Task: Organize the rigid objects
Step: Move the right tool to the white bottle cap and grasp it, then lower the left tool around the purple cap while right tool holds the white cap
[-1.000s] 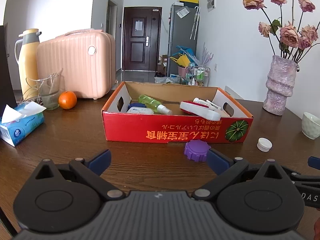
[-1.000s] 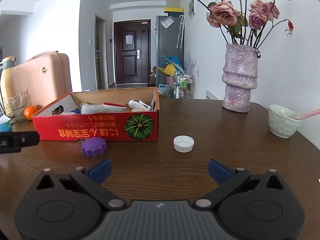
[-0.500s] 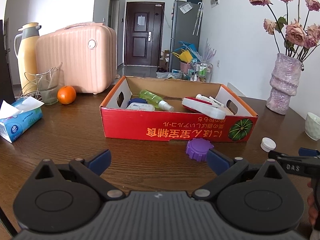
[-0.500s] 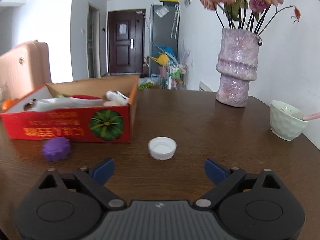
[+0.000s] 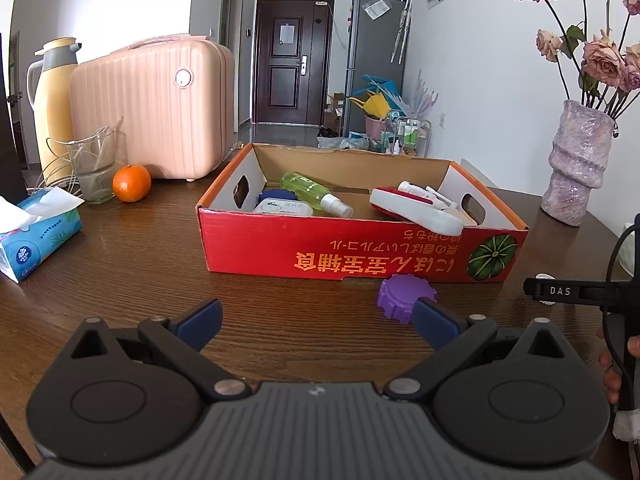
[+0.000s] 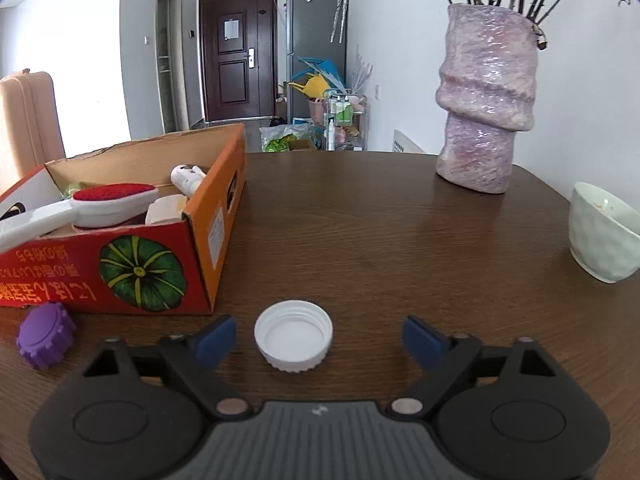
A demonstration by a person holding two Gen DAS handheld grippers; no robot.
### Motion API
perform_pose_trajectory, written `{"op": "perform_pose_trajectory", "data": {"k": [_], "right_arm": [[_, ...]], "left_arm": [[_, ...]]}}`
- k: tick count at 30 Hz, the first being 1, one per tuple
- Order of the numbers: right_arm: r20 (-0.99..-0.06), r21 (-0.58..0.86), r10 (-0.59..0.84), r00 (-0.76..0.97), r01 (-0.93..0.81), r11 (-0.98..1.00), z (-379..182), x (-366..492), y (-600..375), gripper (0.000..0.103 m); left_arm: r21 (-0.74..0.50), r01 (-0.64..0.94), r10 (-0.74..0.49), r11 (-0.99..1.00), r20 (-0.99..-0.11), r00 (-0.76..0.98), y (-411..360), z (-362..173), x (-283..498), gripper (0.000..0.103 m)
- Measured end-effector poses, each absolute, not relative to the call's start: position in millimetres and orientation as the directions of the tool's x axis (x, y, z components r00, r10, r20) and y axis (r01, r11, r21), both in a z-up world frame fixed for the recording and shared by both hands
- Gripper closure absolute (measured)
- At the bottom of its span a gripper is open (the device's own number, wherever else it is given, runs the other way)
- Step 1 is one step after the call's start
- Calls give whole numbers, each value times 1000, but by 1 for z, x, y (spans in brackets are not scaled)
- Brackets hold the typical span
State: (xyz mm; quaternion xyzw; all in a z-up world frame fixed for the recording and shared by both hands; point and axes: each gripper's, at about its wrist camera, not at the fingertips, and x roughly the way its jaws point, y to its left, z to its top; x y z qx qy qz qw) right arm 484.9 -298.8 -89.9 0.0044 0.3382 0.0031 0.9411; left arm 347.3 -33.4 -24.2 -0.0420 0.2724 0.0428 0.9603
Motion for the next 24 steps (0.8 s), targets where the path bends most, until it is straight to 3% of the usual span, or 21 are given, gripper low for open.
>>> {"op": "perform_pose_trajectory", "data": {"k": [1,2,3,24], "right_arm": [[-631,23,26,775,-16,1000,-90,485,-299,40],[-628,29,39,778,-26,999,-89,484,-299,59],[-624,30,43,781,-32,999,-88,483,-298,63],[-506,79,51,861,-13,997,-62,426,-293,64]], "left_arm": [[-56,-104,59,993,-528,847,-34,-25,348,0],[-55,-103,59,993,-528,847,-34,-25,349,0],[-54,-102,58,993,-529,846,-35,-25,350,0],[-51,-73,34,996,-537,843,-44,-26,357,0]]}}
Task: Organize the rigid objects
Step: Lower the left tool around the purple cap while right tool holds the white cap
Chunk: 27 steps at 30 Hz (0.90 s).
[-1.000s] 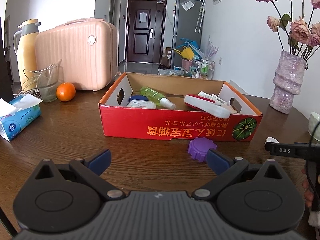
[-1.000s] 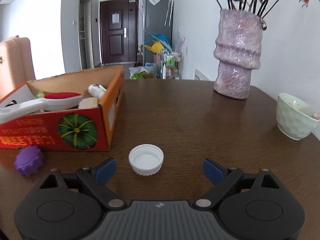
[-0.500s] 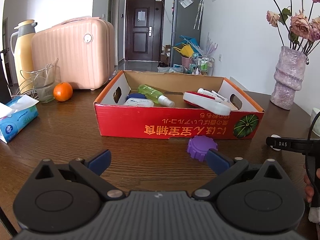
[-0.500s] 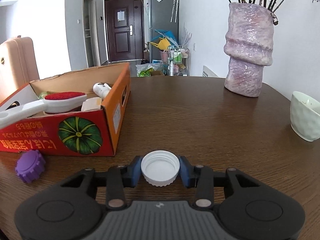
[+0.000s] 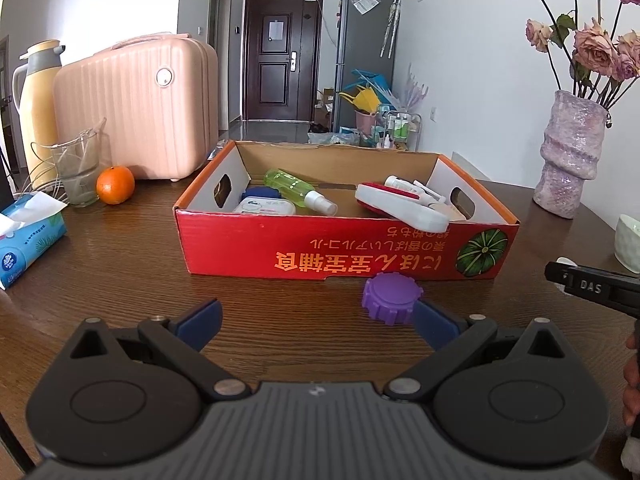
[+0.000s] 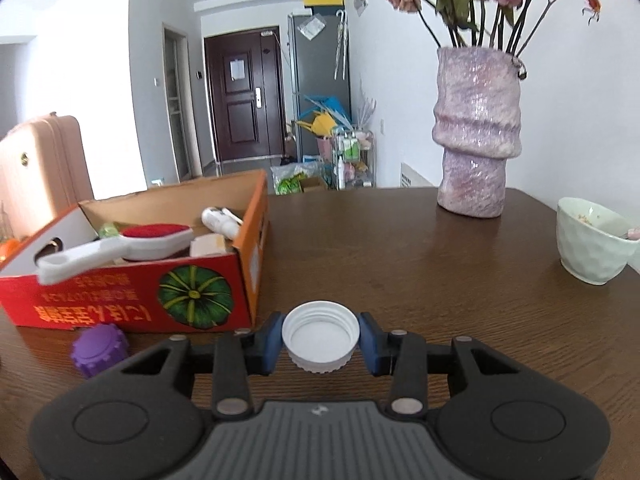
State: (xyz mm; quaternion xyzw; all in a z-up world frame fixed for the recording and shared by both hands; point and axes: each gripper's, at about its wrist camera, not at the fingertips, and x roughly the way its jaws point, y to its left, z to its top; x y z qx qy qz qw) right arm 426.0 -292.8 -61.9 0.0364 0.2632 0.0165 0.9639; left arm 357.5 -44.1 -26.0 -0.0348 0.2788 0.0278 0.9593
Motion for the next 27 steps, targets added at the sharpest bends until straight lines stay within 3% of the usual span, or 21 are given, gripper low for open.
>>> {"op": "perform_pose_trajectory", "data": {"k": [17,27], "right_arm": [[-422,77,117,899,-93,993,-39,375,-280,64],[-418,83,112,902,-85,993,-37,376,-282,64]], "left_arm": [[-43,-45,11,998,-585,811,-62,-34,379,0],[-31,-46,17,998,-623,782,-88,-44,410,0]]}}
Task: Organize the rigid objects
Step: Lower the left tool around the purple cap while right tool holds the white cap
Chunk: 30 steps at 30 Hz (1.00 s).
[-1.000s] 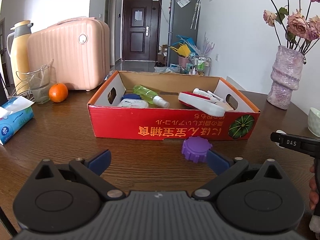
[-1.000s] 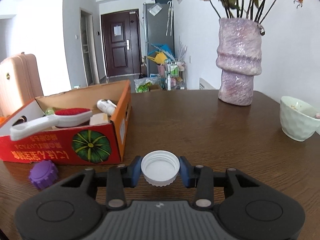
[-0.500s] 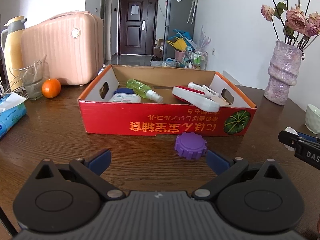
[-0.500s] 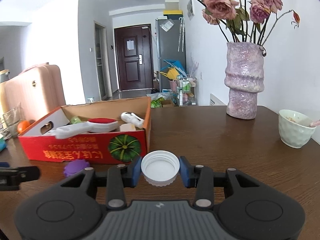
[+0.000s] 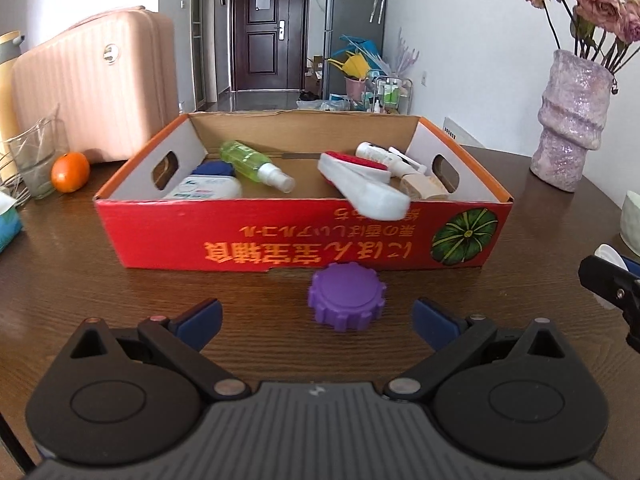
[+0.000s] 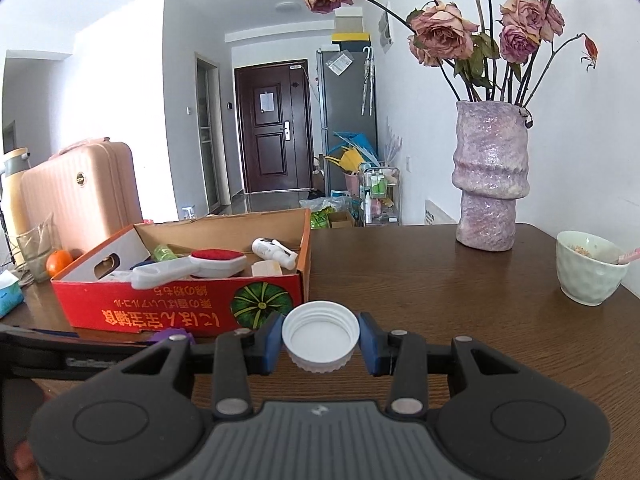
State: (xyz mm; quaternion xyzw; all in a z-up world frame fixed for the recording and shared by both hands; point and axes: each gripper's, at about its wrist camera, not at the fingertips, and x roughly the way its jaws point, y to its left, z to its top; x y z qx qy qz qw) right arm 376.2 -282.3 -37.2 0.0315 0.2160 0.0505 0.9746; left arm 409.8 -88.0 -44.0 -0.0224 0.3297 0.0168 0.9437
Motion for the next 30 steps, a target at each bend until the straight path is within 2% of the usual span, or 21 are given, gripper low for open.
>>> {"op": "perform_pose_trajectory", "data": {"k": [26,29,30], "right_arm": [[-452,81,83,888,-52,995,-48,387,-282,64],[-456,79,81,886,-51,996,-49,388,-283,64],[-456,79,81,886,-50,996,-49,389,-282,64]], "left_arm": [[24,-103,90,994,-704,704,-114,-68,467,0],[17,-88,74,996,-712,698,-115,-70,469,9],[15,-87,72,996,-711,700,-114,-69,469,15]]}}
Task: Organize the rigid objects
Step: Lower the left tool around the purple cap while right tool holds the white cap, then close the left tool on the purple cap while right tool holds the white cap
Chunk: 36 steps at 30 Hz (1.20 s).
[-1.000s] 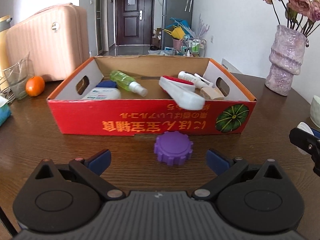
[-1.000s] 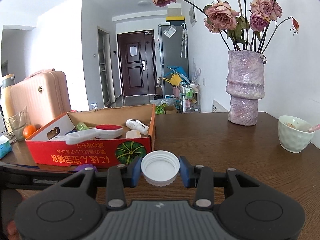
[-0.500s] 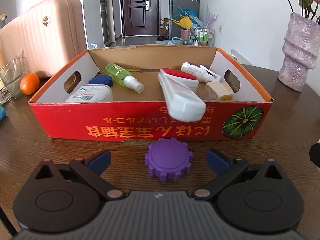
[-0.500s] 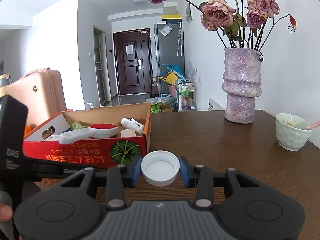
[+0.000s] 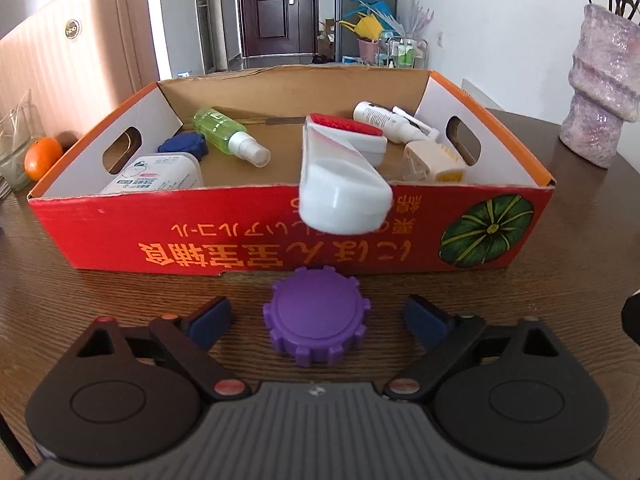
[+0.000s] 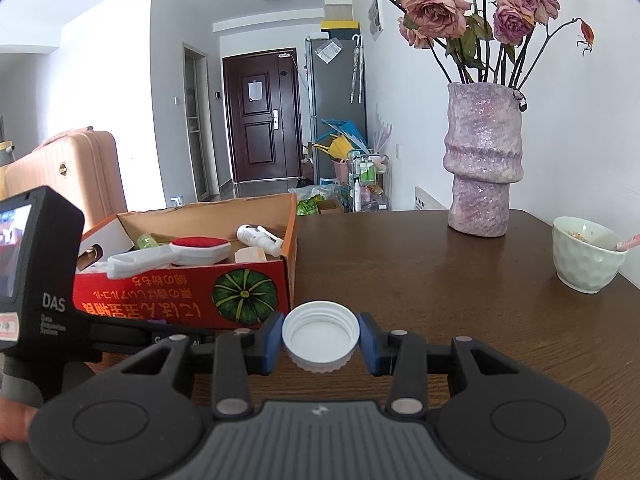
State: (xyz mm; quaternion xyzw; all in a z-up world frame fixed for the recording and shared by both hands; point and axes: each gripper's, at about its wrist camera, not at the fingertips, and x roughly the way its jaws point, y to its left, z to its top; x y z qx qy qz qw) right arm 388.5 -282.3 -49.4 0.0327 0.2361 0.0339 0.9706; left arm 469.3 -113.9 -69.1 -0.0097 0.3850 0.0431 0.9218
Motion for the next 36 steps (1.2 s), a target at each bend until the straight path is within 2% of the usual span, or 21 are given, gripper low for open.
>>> {"op": "perform_pose_trajectory", "data": {"k": [4,7,20,36], "right_arm": [[-459,80,81,885,-50,996,-50,389,-282,64],[-459,81,82,885,-50,995,-50,389,-282,64],[-458,88,90,884,-56,995,-51,389,-284,64],[-439,91,110,892,-77,993,-46,382,-281,64]], "left_arm": [[15,-57,51,998,-694,719,-116,-67,466,40],[17,-45,44,999,-687,725,-118,-66,464,48],[24,-35,42,999,-686,726,-116,-64,458,48],[19,-28,34,999,-626,779,-96,-50,417,48]]}}
